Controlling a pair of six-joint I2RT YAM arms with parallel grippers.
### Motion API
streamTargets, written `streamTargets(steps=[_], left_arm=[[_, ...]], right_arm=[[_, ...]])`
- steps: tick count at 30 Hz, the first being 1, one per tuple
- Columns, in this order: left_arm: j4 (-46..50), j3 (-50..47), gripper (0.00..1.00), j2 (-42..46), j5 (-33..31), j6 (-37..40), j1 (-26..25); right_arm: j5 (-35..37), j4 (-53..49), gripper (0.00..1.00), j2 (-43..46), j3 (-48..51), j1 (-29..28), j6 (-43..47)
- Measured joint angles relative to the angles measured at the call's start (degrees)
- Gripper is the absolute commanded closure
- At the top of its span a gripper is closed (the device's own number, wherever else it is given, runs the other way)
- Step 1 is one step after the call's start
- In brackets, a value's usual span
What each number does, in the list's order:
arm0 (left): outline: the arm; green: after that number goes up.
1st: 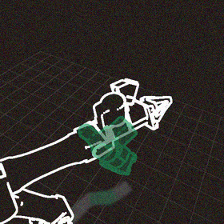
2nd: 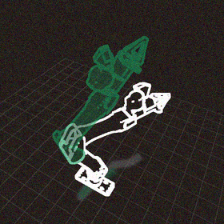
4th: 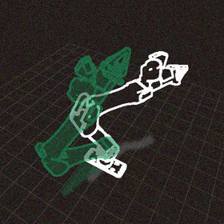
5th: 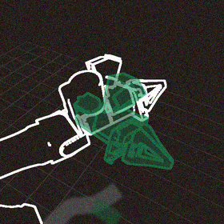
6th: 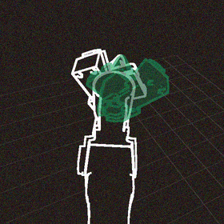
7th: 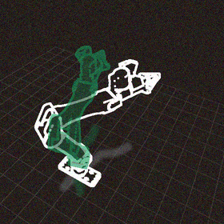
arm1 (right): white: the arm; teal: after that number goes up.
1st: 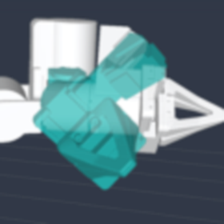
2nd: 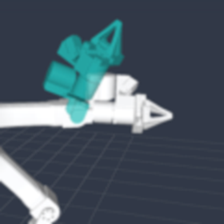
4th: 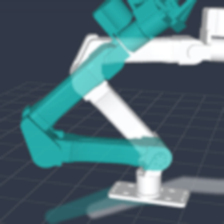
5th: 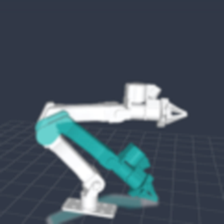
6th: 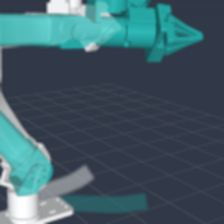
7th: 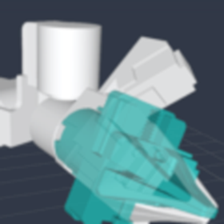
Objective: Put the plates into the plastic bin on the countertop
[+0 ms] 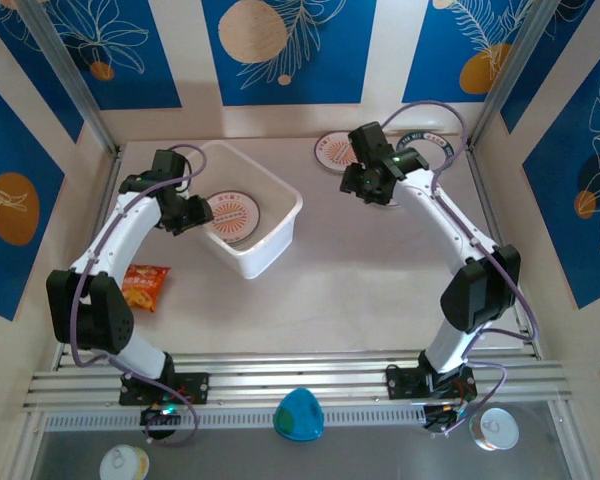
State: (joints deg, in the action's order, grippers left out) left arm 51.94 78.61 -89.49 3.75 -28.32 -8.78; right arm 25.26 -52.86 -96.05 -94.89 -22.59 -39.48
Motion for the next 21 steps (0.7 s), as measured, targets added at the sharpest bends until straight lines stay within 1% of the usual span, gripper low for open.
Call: streamTargets(steps=[7,11,16,21], left_arm=[[-0.04,0.0,0.72,0.28,-0.02,-1.38,-0.22],[0.59,0.0,0.72,0.94,-0.04,-0.87,-0.68],[1.97,-0.02,0.72,1.6,0.02,-0.28,-1.38],[1.88,-0.02,0.72,1.64,0.0,-0.35,-1.6]], right_arm=[[-4.5,3.34,0.4,1.36,6.08,6.86,-1.09],[-6.51,4.39,0.4,1.33,8.55,9.64,-1.55],[-7.98,6.25,0.4,0.5,8.87,12.57,-1.53],[-10.14,7.72,0.41,-5.14,8.76,16.96,-3.28]])
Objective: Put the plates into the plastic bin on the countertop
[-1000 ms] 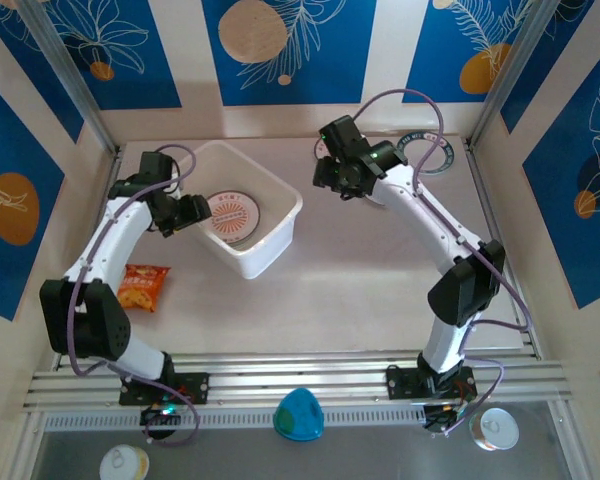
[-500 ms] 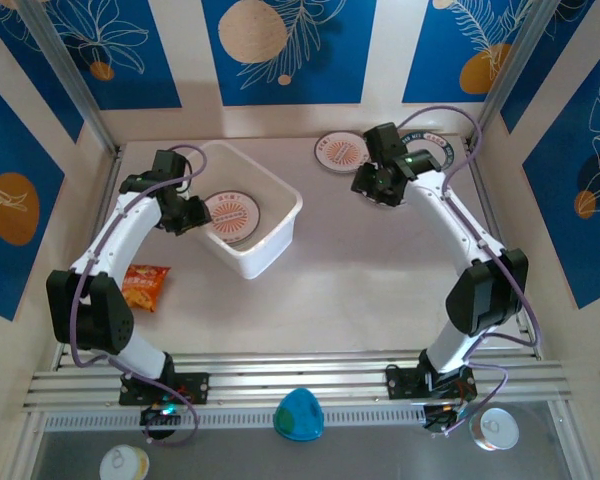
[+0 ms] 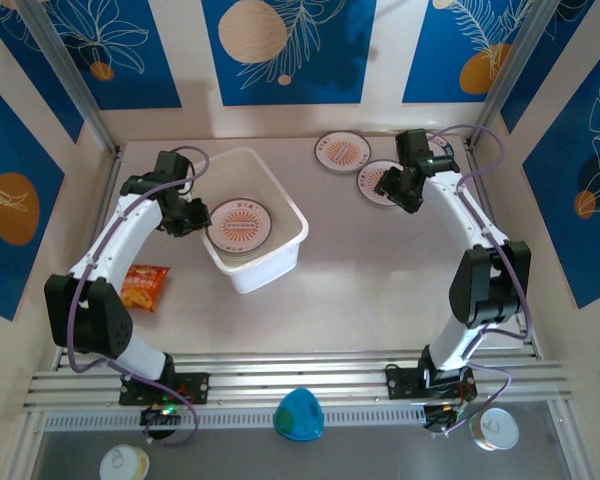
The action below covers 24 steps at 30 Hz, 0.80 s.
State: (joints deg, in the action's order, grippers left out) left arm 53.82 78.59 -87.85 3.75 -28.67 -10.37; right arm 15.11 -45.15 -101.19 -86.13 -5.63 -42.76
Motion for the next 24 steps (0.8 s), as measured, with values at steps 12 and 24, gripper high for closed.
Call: streamTargets(steps=[12,24], left_arm=[[-1.16,0.0,0.41,3.41,-1.2,-0.79,-1.16],[-3.87,0.17,0.34,4.13,-2.51,0.13,-1.29]], right_arm=[[-2.95,1.09,0.46,-16.44,-6.05,8.2,-5.73],[-3.85,4.72,0.49,-21.68,-9.57,9.31,-9.75]])
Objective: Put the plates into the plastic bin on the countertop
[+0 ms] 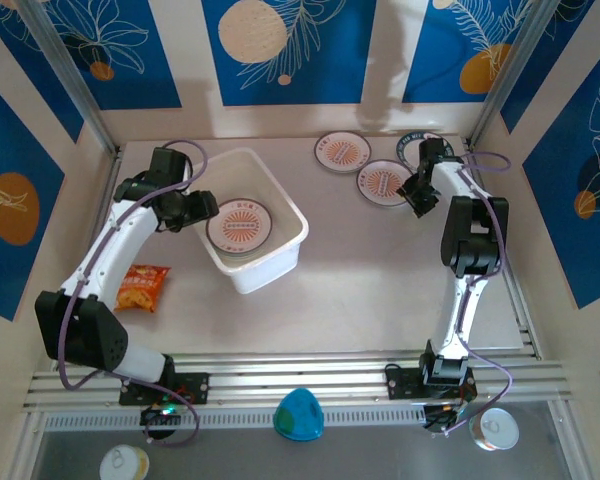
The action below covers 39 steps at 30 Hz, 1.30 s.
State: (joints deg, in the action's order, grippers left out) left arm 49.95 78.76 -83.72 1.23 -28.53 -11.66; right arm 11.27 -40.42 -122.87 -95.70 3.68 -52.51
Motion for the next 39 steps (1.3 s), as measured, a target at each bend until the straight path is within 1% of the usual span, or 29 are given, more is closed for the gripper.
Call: streamTargets(steps=[4,12,18,22,26,31,39], left_arm=[[0.02,0.13,0.34,-0.13,-0.02,0.0,0.0],[0.2,0.31,0.33,-0.46,-0.04,0.0,0.0],[0.2,0.33,0.33,-0.46,-0.04,-0.02,0.0],[0.2,0.33,0.33,-0.46,-0.04,-0.02,0.0],[0.22,0.33,0.33,-0.46,-0.04,-0.02,0.0],[0.22,0.33,0.33,-0.46,-0.04,-0.04,0.0],[0.2,0.24,0.33,-0.44,-0.04,-0.04,0.0]], right_arm=[[-0.39,1.22,0.5,-1.46,0.0,0.0,-0.98],[-0.42,4.83,0.51,-1.55,0.0,-0.02,-2.12],[-0.74,5.31,0.53,-2.67,-1.38,-0.02,-2.14],[-0.83,5.09,0.58,-4.46,-2.19,-0.02,-2.16],[-1.01,4.81,0.68,-4.5,-2.45,-0.02,-2.58],[-0.96,6.01,0.77,-4.55,-2.21,-0.2,-2.32],[-0.96,11.69,0.9,-2.05,2.27,-0.87,-2.6]])
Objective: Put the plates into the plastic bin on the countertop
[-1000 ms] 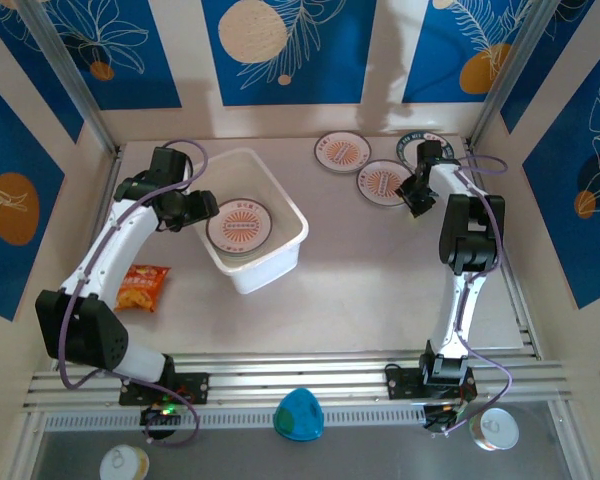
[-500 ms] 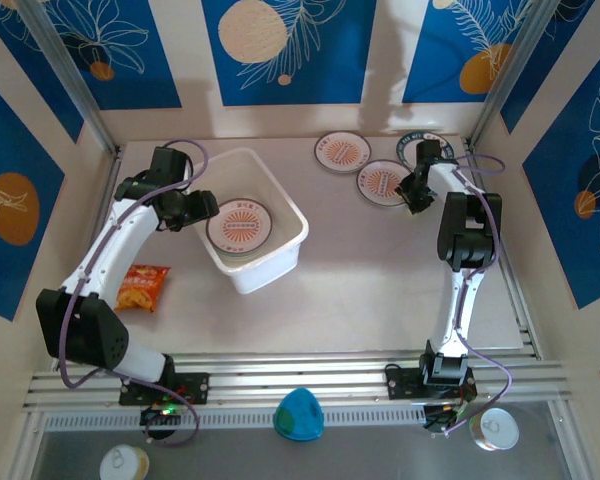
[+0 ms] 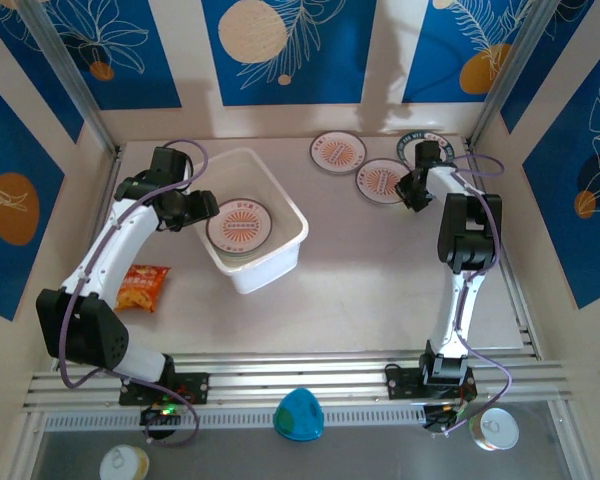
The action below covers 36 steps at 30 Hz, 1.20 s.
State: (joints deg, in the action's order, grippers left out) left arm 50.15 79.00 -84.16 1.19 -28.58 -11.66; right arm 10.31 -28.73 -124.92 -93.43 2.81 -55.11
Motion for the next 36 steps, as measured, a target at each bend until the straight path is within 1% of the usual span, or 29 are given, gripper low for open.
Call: streamTargets(steps=[4,9,13,19,36], left_arm=[[-0.22,-0.61,0.33,0.17,0.02,0.0,0.0],[-0.22,-1.11,0.33,0.22,0.44,-0.04,0.0],[-0.42,-1.57,0.33,0.85,0.87,-0.35,-0.11],[-1.31,-3.32,0.33,2.99,1.33,-1.14,-0.76],[-3.58,-6.84,0.34,5.4,1.31,-2.21,-2.99]], right_arm=[[0.2,2.62,0.95,2.4,3.41,-0.39,-0.15],[0.44,4.37,0.97,6.58,7.93,-0.96,-0.79],[0.76,5.64,1.0,10.58,11.74,-1.68,-1.07],[0.83,6.6,1.0,17.16,16.76,-2.86,-1.7],[-0.83,0.59,1.0,31.56,18.4,-3.34,-1.86]])
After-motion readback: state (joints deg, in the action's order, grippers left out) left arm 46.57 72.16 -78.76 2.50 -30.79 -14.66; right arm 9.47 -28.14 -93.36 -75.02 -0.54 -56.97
